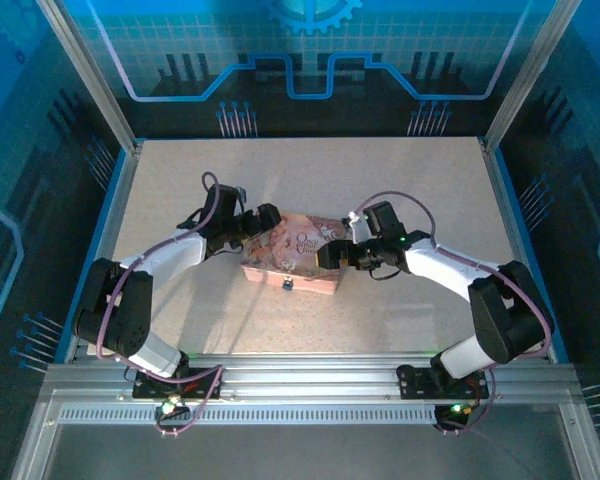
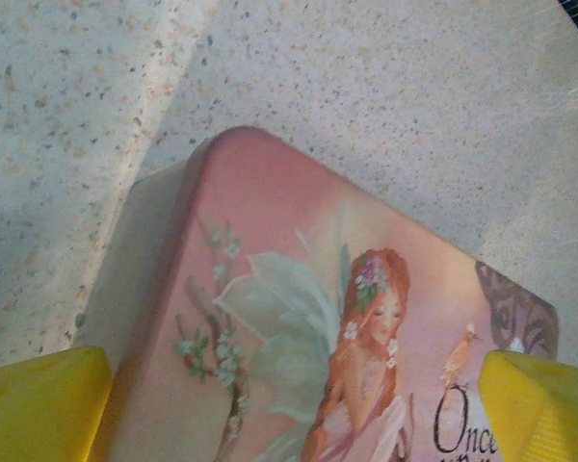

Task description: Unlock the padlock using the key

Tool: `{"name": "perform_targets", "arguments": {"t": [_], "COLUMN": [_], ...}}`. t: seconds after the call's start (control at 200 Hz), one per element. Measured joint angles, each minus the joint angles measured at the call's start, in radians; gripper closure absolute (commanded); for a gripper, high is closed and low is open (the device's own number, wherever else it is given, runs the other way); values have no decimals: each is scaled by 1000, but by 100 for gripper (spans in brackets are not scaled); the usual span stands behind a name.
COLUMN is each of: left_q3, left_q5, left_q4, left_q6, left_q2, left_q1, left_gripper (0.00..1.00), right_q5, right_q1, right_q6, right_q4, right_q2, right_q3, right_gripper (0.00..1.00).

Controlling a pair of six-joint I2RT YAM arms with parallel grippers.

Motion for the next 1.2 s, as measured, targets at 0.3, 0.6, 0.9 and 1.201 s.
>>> {"name": "perform_targets", "arguments": {"t": [0.3, 0.6, 0.9, 1.201], "left_q3": [8, -82, -172, -203], "left_q5": [-9, -4, 4, 4], "left_q4": [-39, -56, -100, -109], "left_q6": [43, 45, 42, 24], "left_q2": [-100, -335, -425, -430], "left_q1": [23, 15, -5, -5], "left_gripper": [1, 1, 1, 1], "right_q5": [104, 197, 325, 403], "right_q1": [-126, -282, -288, -288], "right_q6": [-123, -272, -399, -470], "right_q4": [-177, -360, -492, -552], "right_q2": [-101, -35, 177, 295], "right_q3": [64, 227, 362, 416], "right_gripper": [3, 27, 35, 45]}}
